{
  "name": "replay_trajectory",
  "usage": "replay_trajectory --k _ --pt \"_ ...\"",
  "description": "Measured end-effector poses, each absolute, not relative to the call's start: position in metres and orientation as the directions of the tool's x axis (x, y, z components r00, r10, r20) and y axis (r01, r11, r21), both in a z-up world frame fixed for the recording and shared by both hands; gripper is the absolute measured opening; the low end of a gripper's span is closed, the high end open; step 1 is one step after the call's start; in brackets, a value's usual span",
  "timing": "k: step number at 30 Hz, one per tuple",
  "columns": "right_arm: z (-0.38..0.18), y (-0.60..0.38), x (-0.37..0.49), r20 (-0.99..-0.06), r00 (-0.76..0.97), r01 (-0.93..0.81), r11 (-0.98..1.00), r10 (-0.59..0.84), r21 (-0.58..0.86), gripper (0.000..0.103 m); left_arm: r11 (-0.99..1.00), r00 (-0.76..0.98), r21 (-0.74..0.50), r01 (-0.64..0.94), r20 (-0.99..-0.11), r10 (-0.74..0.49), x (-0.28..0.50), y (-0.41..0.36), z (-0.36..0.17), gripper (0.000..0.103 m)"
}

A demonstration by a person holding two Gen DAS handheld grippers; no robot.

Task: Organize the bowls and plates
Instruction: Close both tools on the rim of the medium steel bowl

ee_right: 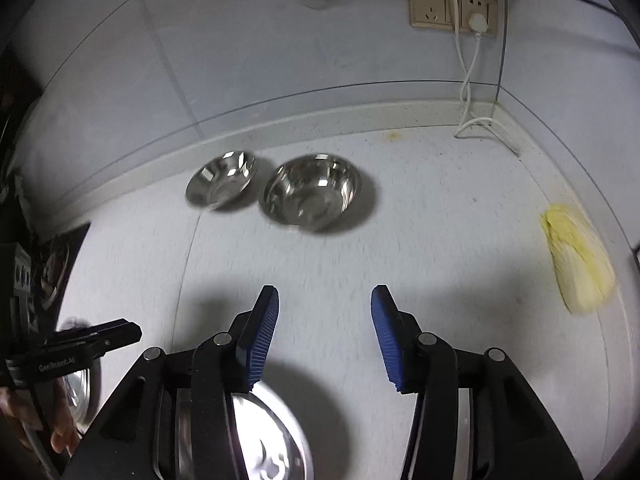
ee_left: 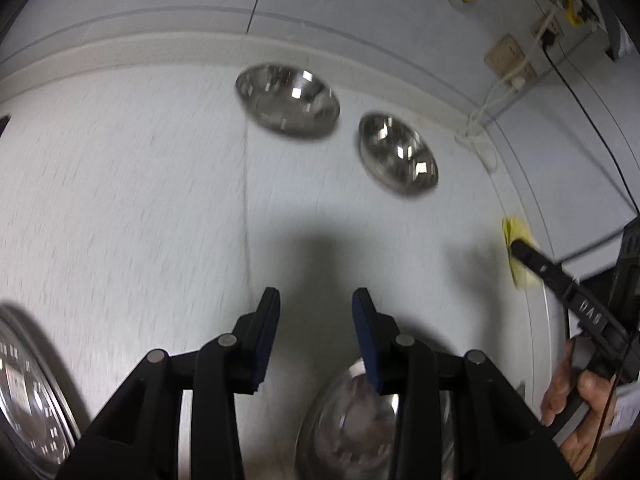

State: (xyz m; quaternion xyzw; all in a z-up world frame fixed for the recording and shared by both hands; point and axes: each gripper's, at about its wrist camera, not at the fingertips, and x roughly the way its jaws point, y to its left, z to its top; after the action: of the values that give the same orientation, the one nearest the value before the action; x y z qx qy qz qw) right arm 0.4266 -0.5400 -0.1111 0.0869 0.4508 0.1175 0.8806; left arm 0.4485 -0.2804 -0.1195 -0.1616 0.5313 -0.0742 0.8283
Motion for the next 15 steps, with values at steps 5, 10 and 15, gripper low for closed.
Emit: replay_trajectory --k 5,10,15 --pt "-0.126 -0.54 0.489 -0.801 0.513 -0.104 0.949 0.309 0.299 0.046 0.923 0.407 -0.382 -0.041 -0.85 -0.333 0.516 -0.307 -0.126 0.036" --pt "-0.149 -0.542 0.546 -0.827 0.486 -0.044 0.953 0.284 0.301 0.046 0.919 0.383 -0.388 -0.069 -0.861 -0.335 0.571 -0.327 -0.15 0.036" --pt "-0.17 -0.539 0.578 -0.843 0.46 -0.022 0.952 0.28 0.304 0.046 0.923 0.37 -0.377 -0.082 -0.871 -0.323 0.602 -0.341 -0.174 0.036"
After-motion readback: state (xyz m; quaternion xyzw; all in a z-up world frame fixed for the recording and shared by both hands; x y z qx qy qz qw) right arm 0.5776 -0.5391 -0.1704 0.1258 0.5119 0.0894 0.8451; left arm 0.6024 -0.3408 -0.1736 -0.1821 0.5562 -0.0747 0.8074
